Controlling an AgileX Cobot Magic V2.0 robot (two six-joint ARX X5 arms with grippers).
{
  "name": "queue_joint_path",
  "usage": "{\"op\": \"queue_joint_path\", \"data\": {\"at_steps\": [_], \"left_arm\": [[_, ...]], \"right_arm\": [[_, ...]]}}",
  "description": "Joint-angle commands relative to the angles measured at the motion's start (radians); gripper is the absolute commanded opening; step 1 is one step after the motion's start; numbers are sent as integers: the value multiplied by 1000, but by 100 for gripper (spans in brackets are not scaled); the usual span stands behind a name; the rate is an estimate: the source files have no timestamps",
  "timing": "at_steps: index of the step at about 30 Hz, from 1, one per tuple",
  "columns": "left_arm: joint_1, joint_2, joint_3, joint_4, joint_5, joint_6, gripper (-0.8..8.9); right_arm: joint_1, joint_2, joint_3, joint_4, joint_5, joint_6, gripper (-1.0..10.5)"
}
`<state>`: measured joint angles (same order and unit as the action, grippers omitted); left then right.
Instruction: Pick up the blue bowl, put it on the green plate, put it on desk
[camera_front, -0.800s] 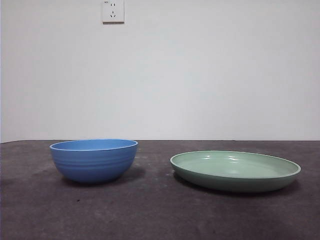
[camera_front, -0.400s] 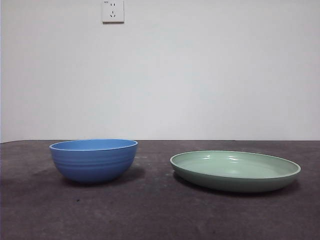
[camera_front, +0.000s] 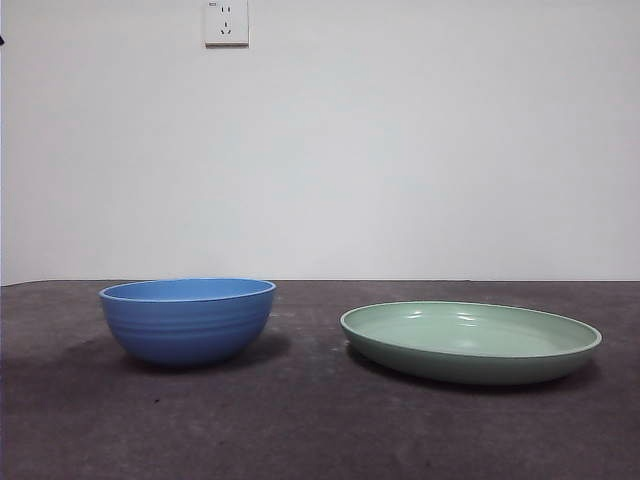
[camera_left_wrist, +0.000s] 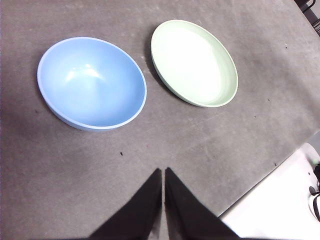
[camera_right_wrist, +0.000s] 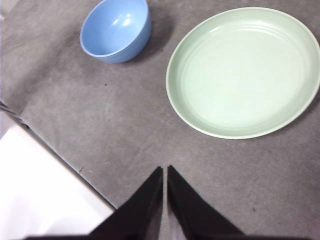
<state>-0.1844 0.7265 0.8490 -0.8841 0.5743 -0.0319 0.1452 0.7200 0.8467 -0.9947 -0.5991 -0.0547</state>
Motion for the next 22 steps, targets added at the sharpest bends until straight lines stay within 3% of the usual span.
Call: {"op": "queue_joint_path", "data": {"at_steps": [1, 3, 7, 9, 22], "left_arm": [[-4, 5, 18, 10, 2, 21, 23], [-4, 5, 18, 10, 2, 21, 75], [-4, 5, 18, 12, 2, 21, 317], [-4, 5, 18, 14, 2, 20, 390], [-4, 21, 18, 42, -6, 1, 405]], "right_arm": [[4, 4, 19, 8, -3, -16, 9], [4, 4, 19, 8, -3, -16, 32], [4, 4, 19, 8, -3, -7, 295], [4, 4, 19, 11, -3, -7, 355], [4, 4, 19, 14, -3, -5, 355]]}}
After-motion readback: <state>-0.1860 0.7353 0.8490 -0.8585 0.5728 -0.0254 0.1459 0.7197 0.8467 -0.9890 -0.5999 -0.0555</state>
